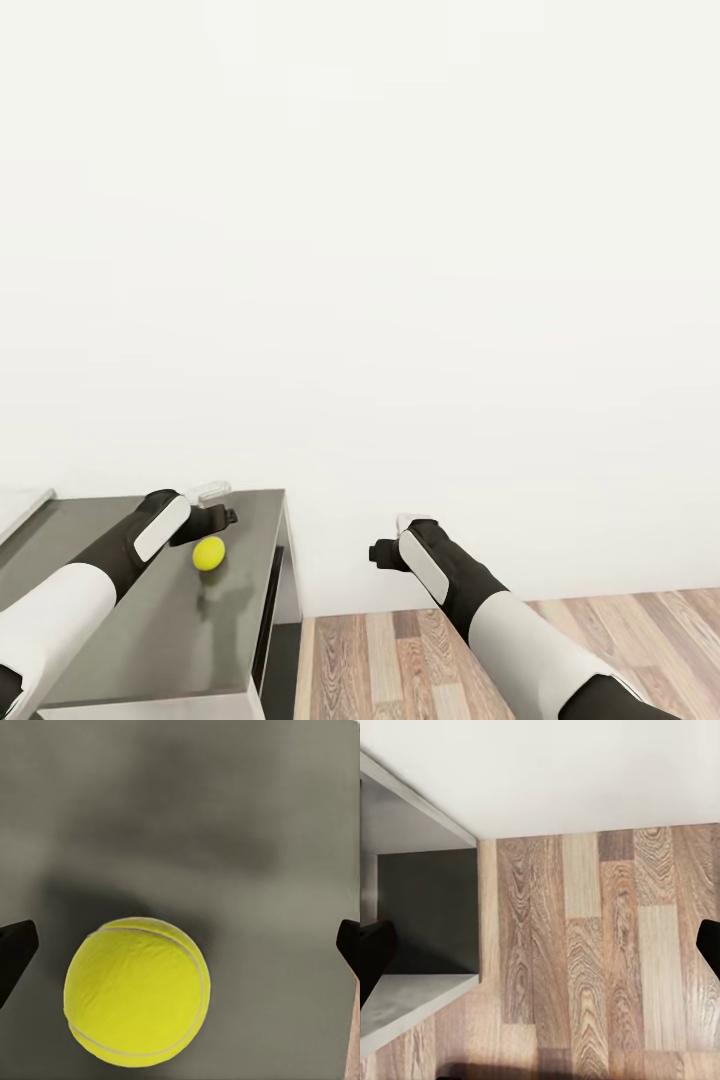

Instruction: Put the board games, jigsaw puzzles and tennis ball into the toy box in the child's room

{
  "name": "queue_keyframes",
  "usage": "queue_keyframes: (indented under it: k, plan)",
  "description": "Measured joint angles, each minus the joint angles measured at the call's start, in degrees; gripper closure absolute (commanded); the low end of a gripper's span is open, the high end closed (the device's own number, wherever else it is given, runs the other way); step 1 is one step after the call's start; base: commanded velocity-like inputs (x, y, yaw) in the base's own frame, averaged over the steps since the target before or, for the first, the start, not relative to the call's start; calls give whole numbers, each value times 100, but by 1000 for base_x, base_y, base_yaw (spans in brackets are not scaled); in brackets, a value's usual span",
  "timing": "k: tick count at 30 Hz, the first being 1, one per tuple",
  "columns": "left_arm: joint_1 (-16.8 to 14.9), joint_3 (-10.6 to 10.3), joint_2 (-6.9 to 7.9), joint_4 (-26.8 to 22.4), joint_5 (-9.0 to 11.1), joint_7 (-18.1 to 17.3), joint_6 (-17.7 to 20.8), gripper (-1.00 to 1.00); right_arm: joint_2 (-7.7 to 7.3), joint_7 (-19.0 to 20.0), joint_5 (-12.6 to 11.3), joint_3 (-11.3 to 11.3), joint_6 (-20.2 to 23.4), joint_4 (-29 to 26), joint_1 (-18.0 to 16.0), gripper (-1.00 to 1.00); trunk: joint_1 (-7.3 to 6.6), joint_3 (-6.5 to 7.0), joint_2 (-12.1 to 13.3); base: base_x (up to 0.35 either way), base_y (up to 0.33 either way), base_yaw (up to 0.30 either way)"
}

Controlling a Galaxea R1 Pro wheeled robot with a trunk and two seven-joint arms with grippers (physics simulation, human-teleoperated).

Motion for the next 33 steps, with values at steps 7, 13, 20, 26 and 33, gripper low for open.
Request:
queue_keyframes:
  k: [7,13,20,26,33]
  plan:
    - [1,-8,-18,0,30,56,35,-100,-5,0,0,-2,0,0,0,-100,154,-126,-281,0,0,0]
    - [1,-10,-24,7,42,219,59,-100,7,0,0,-2,7,0,0,-100,220,-180,-403,0,0,0]
    - [1,-8,-75,8,48,421,72,-100,-3,0,0,-3,16,0,0,-100,220,-180,-403,0,0,0]
    - [1,-4,-115,9,53,459,80,-100,-8,0,0,-3,17,0,1,-100,220,-180,-403,0,0,0]
    - [2,-7,-272,35,58,557,115,-100,-9,0,0,-3,18,0,0,-100,242,-198,-442,0,0,0]
